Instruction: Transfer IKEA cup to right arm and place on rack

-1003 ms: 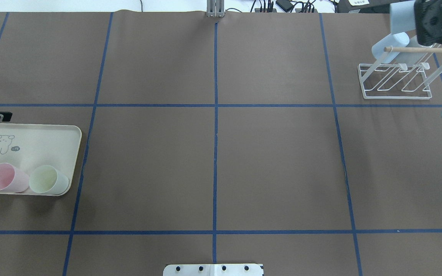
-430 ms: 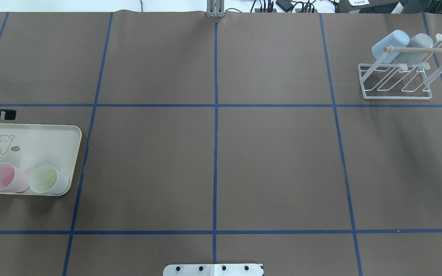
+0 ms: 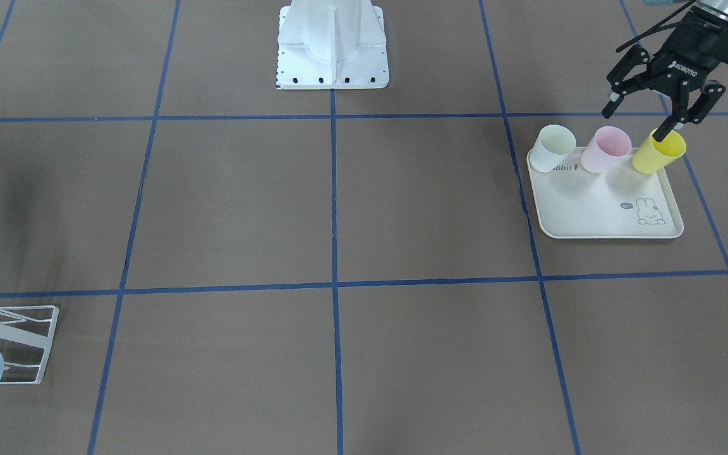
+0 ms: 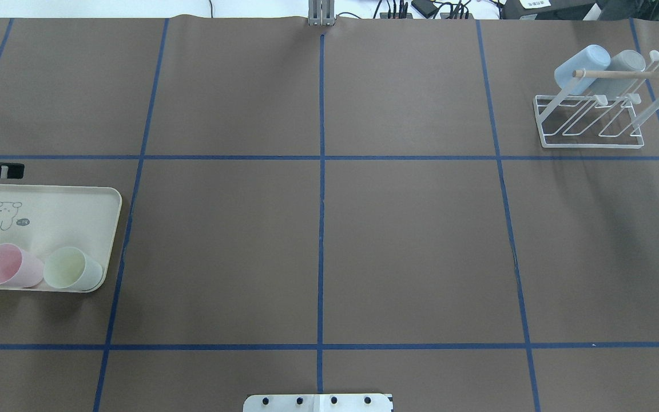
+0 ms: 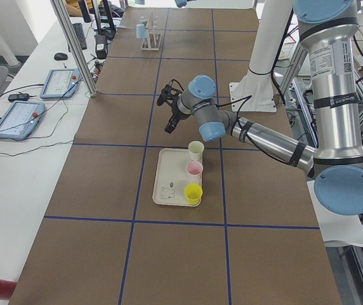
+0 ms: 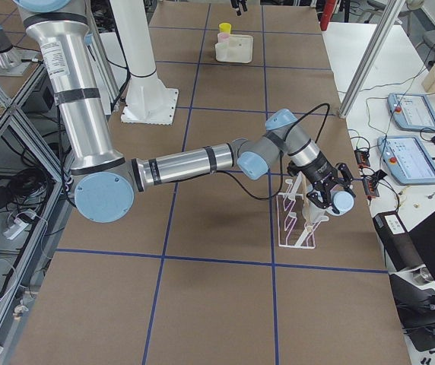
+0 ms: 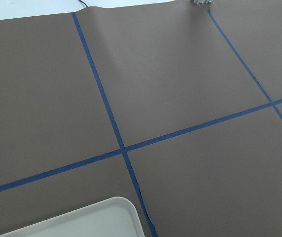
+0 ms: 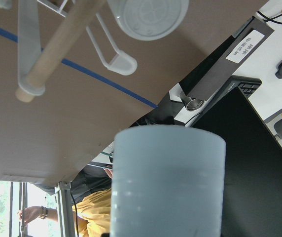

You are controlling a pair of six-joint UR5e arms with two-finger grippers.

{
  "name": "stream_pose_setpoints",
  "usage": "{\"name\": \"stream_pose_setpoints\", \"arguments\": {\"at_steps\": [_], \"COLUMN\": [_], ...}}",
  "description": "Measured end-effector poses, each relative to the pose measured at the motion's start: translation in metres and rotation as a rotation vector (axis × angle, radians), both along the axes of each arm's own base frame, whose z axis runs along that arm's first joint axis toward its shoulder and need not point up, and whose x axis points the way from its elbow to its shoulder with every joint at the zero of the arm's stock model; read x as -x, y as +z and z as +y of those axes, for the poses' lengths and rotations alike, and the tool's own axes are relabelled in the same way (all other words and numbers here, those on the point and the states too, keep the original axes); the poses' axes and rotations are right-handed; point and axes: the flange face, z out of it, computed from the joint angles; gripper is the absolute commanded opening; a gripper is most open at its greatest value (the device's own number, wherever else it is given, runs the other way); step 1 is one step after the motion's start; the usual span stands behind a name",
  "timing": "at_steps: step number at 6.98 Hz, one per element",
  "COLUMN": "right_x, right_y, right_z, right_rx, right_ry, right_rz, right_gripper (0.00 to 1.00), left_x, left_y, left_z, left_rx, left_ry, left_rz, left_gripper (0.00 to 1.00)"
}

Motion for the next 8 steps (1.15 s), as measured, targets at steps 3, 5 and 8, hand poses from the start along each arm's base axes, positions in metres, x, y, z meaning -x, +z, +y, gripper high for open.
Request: {"name": "stream_pose_setpoints", "arguments": {"at_steps": [3, 5, 8], "right_x": [0.046, 0.055, 0.054], "right_y": [0.009, 0.019, 0.038], "right_z": [-0.001, 0.001, 0.001], "right_rx": [-0.024, -0.020, -0.002], "right_ry": [-0.046, -0.069, -0.055], "right_rz": [0.094, 0.140, 0.180], "right_gripper": [0.00, 0.00, 0.00], "left_x": [0.000, 0.000, 0.000], "left_y": [0.003, 0.003, 0.003], "left_z": [-0.001, -0.001, -0.001], "left_rx": [0.003, 0.001, 0.000], "left_ry": [-0.001, -0.001, 0.000], "left_rz": [-0.003, -0.001, 0.000], "left_gripper": [1.00, 1.00, 1.00]}}
